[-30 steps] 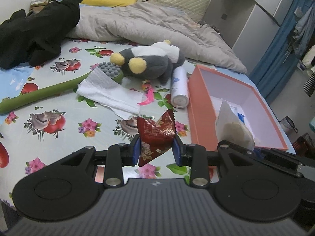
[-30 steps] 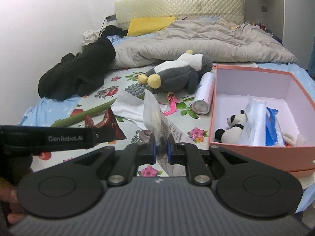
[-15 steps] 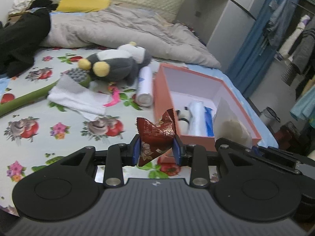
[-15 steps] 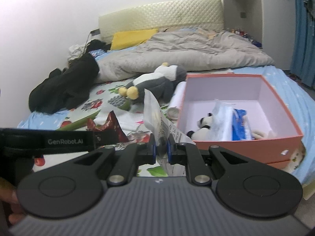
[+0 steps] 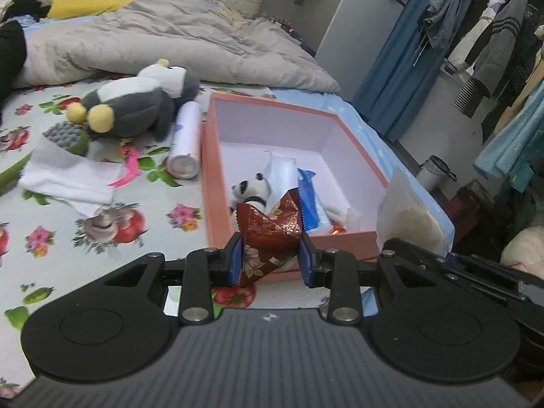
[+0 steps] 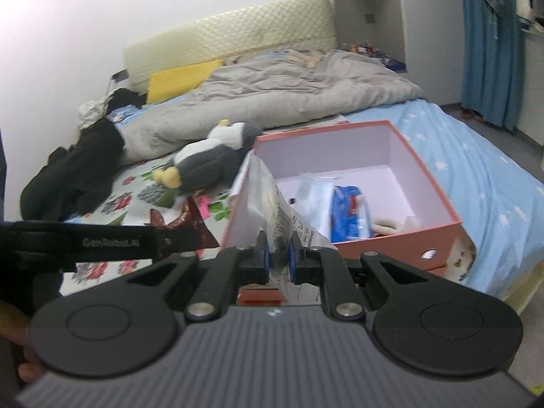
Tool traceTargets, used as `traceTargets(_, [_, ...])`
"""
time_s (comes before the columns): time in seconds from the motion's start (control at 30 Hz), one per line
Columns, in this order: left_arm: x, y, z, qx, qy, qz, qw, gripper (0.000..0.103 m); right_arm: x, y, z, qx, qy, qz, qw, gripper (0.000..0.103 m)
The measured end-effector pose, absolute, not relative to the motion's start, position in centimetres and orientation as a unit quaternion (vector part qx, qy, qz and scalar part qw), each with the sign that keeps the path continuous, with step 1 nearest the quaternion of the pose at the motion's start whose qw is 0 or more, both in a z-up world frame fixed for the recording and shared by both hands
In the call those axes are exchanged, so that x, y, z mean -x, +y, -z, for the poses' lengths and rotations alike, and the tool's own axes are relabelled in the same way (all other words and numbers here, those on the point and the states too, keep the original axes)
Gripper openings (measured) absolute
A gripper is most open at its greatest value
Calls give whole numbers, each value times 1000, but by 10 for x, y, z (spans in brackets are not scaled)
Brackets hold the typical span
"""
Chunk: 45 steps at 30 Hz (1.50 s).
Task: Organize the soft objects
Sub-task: 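Open the left tool dropping the wrapper while the right releases the sachet into the box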
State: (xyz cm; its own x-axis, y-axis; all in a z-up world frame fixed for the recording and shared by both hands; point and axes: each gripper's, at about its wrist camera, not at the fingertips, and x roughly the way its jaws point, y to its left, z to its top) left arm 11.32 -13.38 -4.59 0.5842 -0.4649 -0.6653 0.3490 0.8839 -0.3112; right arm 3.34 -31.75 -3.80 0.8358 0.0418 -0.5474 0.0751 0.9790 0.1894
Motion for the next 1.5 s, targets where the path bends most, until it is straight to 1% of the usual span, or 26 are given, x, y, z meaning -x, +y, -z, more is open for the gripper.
traceTargets(0.3, [-167, -183, 49, 64, 411, 246, 876, 39, -73, -363, 41, -119, 285, 28, 951, 15])
traceTargets(0.57, [-224, -222, 59, 48, 428, 250, 867, 39, -123, -398, 56, -132, 298, 37, 945, 15])
traceTargets(0.87, [-279, -260, 88, 31, 457, 249, 853, 39, -166, -430, 94, -156, 335, 50, 928, 16])
traceTargets(1.1, [-308, -276, 115, 22, 480, 242, 843, 39, -186, -445, 114, -162, 354, 53, 920, 16])
traceTargets(1.13, [-310, -277, 118, 21, 482, 242, 842, 39, -188, -445, 116, -161, 355, 51, 919, 17])
traceTargets(1.17, [-311, -277, 120, 20, 484, 242, 841, 39, -189, -444, 116, -157, 359, 49, 919, 21])
traceTargets(1.2, [-313, -278, 122, 19, 486, 241, 840, 42, -191, -443, 117, -154, 363, 50, 918, 23])
traceTargets(1.23, [-312, -278, 122, 18, 486, 240, 840, 47, -192, -443, 118, -154, 366, 54, 916, 34])
traceTargets(1.27, [-311, -279, 122, 16, 485, 239, 841, 47, -192, -442, 118, -159, 367, 55, 915, 45])
traceTargets(1.3, [-311, -279, 121, 12, 485, 238, 842, 47, -193, -442, 118, -165, 367, 54, 914, 49])
traceTargets(1.33, [-309, -279, 121, 9, 484, 239, 842, 47, -191, -441, 117, -170, 366, 53, 913, 51])
traceTargets(1.5, [-300, -271, 111, 8, 475, 237, 848, 47, -180, -434, 108, -168, 359, 52, 916, 51])
